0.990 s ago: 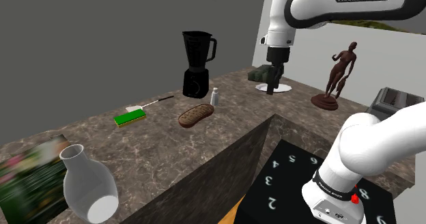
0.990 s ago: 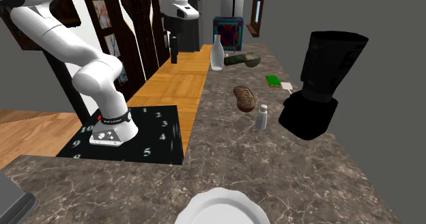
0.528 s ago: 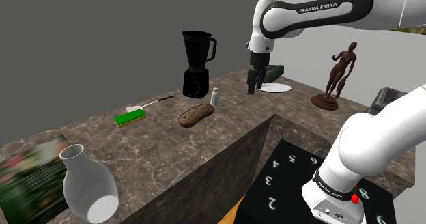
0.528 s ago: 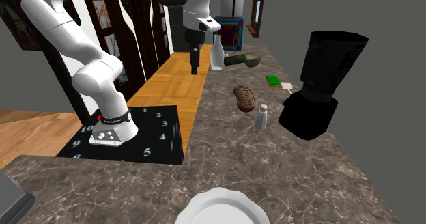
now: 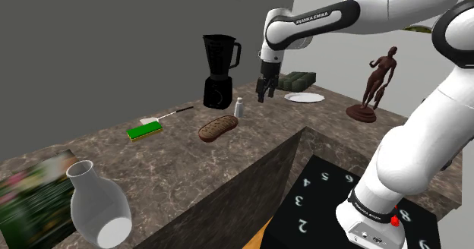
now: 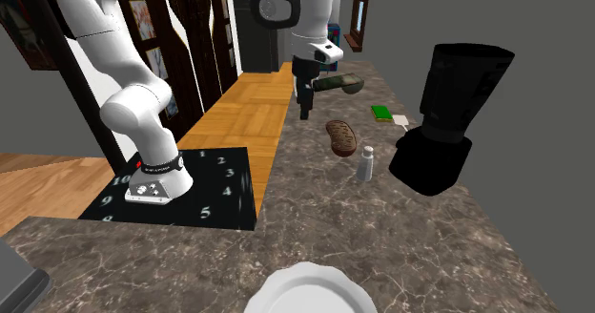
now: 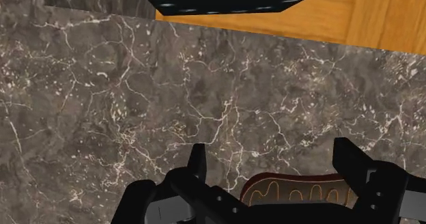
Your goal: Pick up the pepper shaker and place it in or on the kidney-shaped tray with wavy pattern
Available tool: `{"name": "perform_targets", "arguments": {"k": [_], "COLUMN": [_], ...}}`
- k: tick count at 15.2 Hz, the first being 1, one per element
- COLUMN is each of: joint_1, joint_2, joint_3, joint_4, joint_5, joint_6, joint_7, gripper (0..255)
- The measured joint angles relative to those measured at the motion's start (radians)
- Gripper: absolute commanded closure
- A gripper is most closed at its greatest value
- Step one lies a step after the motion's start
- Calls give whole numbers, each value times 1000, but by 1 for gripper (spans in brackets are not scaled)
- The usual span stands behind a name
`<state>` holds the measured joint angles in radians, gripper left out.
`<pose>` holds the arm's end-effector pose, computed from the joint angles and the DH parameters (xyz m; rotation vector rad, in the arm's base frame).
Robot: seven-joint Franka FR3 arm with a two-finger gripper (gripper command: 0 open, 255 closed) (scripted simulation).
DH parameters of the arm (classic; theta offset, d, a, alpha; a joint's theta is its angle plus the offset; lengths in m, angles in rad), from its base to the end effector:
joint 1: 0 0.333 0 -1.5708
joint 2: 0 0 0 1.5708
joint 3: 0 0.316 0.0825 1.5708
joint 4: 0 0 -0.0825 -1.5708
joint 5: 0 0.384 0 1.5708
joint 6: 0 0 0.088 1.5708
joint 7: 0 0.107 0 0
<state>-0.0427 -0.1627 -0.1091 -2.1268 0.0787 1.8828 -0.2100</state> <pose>0.4907 -0.0709 0.4733 -3.0348 -0.0502 0.0983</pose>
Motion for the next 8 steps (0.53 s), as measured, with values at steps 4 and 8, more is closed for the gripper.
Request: {"name": "perform_targets", "arguments": {"k": [4, 8], "joint_1": [-9, -23], "joint_2": [142, 284], "joint_3": [-14, -26], "joint_4": [106, 234], "joint_5": [18, 39], "joint_6": [54, 85], "joint_7": [-11, -24], "gripper": [0, 0]}}
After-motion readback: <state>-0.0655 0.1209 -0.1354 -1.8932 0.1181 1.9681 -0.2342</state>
